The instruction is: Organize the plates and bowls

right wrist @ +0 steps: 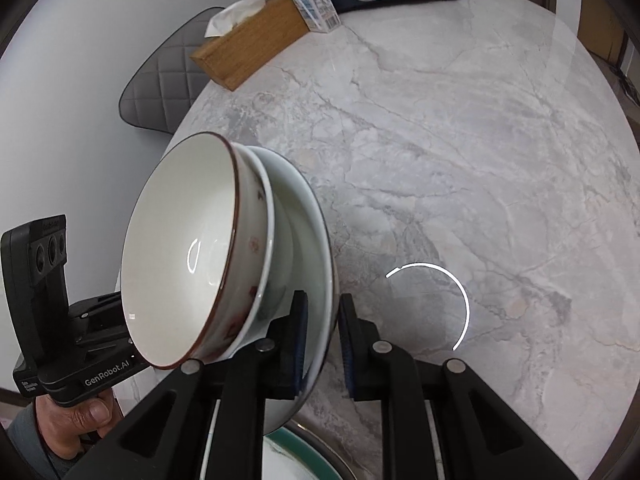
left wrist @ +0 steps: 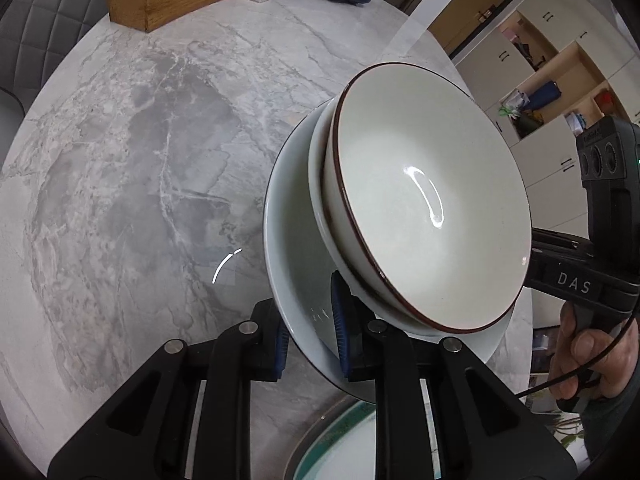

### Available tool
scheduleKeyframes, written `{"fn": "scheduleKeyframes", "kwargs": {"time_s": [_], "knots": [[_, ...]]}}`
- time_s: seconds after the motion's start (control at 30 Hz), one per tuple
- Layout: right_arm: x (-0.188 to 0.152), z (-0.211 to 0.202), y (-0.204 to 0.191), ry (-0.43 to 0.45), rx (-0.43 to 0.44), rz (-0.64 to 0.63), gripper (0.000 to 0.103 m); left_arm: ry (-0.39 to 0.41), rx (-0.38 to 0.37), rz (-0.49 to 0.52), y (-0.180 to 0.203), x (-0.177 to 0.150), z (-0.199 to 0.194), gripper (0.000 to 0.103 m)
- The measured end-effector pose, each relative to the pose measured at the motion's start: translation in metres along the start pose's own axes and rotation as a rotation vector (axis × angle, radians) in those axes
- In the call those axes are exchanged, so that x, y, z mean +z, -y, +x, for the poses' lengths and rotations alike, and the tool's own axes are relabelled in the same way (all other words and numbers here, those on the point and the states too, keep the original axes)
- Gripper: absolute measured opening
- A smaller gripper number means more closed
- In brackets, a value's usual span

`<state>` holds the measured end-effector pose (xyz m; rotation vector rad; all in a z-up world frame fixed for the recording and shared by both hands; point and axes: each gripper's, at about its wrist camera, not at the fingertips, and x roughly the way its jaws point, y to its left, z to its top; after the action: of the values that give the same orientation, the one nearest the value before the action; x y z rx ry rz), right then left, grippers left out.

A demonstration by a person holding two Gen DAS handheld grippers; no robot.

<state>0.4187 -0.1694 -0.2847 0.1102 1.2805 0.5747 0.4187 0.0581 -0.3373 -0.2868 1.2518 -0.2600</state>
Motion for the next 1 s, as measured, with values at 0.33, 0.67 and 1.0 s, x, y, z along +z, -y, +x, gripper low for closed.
{"fn": "scheduleKeyframes", "kwargs": {"time_s": [0.33,0.67,1.0], "knots": [[-0.024,-0.031,0.0,-0.007,0.065,0.012,0.017,0.031,-0.006,-0.042,0.025,-0.026,-0.046,0.016],[-0.071,-0.063,-0.006,-0.022,0.099,0.024,0.018,0.043,0.008,-0.014,0.054,-0.067,-0.093,0.016],[-0.139,-0.082,-0.026,-0.009,0.046,0.073,0.018,0.0,-0.044,0.032,0.057,-0.133,-0.116,0.016]]}}
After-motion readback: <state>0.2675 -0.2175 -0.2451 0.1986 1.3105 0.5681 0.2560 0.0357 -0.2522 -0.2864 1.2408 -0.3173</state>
